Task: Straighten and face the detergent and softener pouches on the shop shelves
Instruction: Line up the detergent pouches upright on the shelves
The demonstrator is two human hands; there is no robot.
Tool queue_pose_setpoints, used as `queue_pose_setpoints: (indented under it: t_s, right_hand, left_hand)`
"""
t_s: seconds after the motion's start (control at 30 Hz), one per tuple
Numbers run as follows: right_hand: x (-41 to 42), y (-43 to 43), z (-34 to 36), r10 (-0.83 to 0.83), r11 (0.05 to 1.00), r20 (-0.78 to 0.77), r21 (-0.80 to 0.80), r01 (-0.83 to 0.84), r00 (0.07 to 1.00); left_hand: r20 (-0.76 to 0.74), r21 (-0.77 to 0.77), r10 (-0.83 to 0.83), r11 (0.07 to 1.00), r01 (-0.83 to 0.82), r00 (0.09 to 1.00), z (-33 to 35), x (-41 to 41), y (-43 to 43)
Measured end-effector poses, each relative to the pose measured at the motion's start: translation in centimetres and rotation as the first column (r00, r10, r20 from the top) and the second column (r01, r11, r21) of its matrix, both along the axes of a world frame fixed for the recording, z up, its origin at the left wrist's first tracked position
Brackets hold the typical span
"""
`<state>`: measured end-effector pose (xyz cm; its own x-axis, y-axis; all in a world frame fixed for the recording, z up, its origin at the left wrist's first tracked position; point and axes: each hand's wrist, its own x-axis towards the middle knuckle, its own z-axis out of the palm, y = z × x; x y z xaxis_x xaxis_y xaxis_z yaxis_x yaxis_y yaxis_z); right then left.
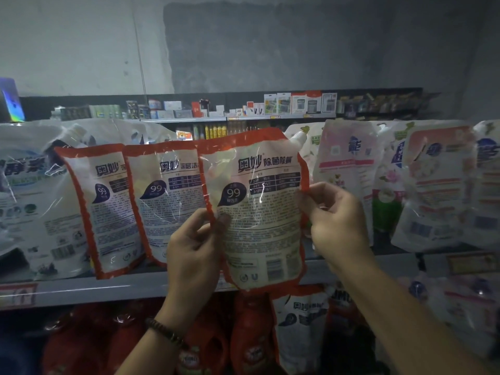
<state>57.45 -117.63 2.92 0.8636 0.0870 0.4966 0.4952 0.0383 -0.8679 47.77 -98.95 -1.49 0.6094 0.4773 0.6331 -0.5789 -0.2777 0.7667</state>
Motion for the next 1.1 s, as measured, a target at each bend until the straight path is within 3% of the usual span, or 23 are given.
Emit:
queue_pose_setpoints:
  t_s: [0.33,0.6,0.73,0.97,1.1]
  right_hand:
    - [-2.3,-5.5,-3.6,-0.061,0.996,-0.018,0.064,0.062,0.998]
    - [-3.0,-9.7,-8.0,-0.153,0.988,-0.084,0.0,0.153,0.985]
    - [-2.1,-11.6,-10.8,-0.2,0.98,-0.11,-0.042,0.197,0.974]
    - [-0.7,-14.5,-15.4,-0.229,0.97,-0.156,-0.118,0.212,0.961]
    - [0.2,-15.6,-17.9,-0.236,0.967,-0.199,-0.148,0.209,0.951]
  left_hand:
    - [-0.055,-0.083,-0.118,0.99,0.113,0.991,-3.7,-0.9,-4.9]
    - [-0.084,-0.116,-0.129,0.986,0.119,0.988,-8.0,-0.2,-8.8]
    - [-0.168,-0.08,-0.145,0.988,0.133,0.975,-10.9,0.3,-10.1]
    - [-0.293,0.012,-0.01,1.0,0.014,0.956,-15.2,1.1,-11.5]
    - [-0.387,-0.078,-0.064,0.996,0.036,0.92,-16.5,1.2,-13.0]
